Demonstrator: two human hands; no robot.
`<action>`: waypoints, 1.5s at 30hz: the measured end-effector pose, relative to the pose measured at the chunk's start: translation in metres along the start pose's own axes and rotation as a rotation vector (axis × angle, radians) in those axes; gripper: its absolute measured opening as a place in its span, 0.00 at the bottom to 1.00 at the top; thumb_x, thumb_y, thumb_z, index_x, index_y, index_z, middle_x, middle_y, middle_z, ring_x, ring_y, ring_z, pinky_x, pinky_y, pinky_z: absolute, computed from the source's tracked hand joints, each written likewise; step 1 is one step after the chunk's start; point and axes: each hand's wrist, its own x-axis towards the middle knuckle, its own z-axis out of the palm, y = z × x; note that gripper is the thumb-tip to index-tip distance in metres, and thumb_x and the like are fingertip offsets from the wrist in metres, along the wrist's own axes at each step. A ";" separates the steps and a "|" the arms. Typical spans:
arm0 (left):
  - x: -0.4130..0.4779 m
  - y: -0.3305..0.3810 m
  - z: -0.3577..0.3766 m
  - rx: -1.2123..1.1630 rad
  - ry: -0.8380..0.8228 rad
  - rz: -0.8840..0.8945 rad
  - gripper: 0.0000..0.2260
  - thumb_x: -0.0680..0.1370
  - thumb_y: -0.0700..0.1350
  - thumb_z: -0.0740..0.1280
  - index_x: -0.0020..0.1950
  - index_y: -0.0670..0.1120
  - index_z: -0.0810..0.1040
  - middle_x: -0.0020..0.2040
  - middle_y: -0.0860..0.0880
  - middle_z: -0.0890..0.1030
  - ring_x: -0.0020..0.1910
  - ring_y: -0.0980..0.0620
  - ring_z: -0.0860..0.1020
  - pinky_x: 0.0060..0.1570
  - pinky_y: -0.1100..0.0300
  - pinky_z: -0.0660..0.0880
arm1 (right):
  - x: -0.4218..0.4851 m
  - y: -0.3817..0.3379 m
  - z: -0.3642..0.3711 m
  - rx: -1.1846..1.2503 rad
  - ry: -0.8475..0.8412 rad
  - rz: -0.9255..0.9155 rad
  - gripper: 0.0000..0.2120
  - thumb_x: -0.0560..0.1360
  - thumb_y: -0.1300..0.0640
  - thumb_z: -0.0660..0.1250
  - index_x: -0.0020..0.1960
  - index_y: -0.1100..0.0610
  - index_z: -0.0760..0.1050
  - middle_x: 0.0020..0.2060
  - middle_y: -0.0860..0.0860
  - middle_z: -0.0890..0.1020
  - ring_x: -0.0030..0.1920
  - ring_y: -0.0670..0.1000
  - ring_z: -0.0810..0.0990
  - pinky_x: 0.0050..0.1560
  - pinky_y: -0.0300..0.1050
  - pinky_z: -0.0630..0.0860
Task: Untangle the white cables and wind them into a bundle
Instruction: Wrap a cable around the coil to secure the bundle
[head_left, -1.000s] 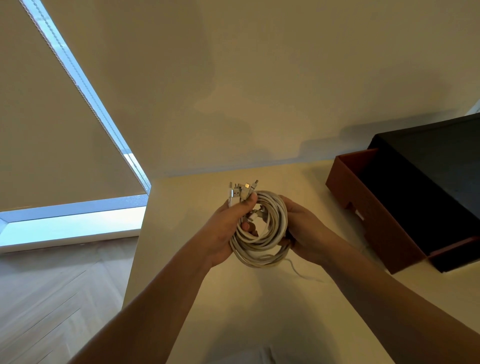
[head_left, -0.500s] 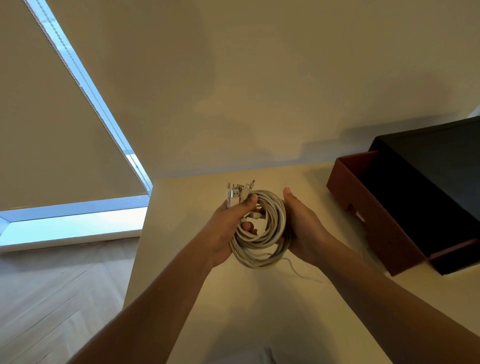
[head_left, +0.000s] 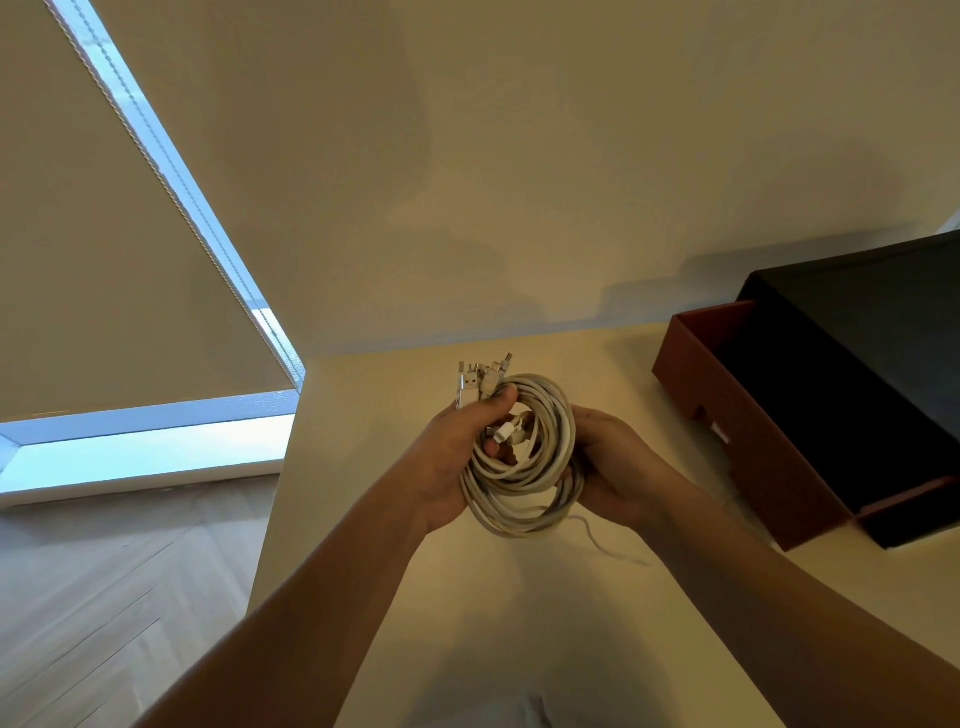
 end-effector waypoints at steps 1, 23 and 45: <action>-0.001 0.000 0.000 -0.002 -0.004 -0.003 0.25 0.73 0.50 0.71 0.66 0.39 0.73 0.45 0.41 0.76 0.41 0.43 0.71 0.43 0.53 0.72 | 0.001 0.000 0.000 -0.016 -0.013 0.009 0.15 0.71 0.61 0.62 0.53 0.67 0.80 0.52 0.66 0.72 0.52 0.64 0.65 0.48 0.52 0.66; -0.006 -0.003 0.014 -0.004 -0.025 0.068 0.15 0.79 0.45 0.65 0.63 0.38 0.76 0.46 0.43 0.81 0.40 0.48 0.79 0.37 0.58 0.78 | -0.001 -0.015 0.010 0.008 0.071 -0.051 0.24 0.68 0.63 0.67 0.63 0.67 0.70 0.42 0.59 0.80 0.37 0.53 0.80 0.37 0.44 0.78; 0.005 0.004 -0.008 -0.154 0.046 0.073 0.22 0.76 0.50 0.67 0.66 0.40 0.75 0.43 0.46 0.80 0.28 0.56 0.75 0.40 0.57 0.77 | -0.002 0.007 -0.009 0.109 -0.017 -0.047 0.15 0.77 0.71 0.58 0.50 0.63 0.83 0.44 0.58 0.84 0.41 0.51 0.82 0.43 0.40 0.81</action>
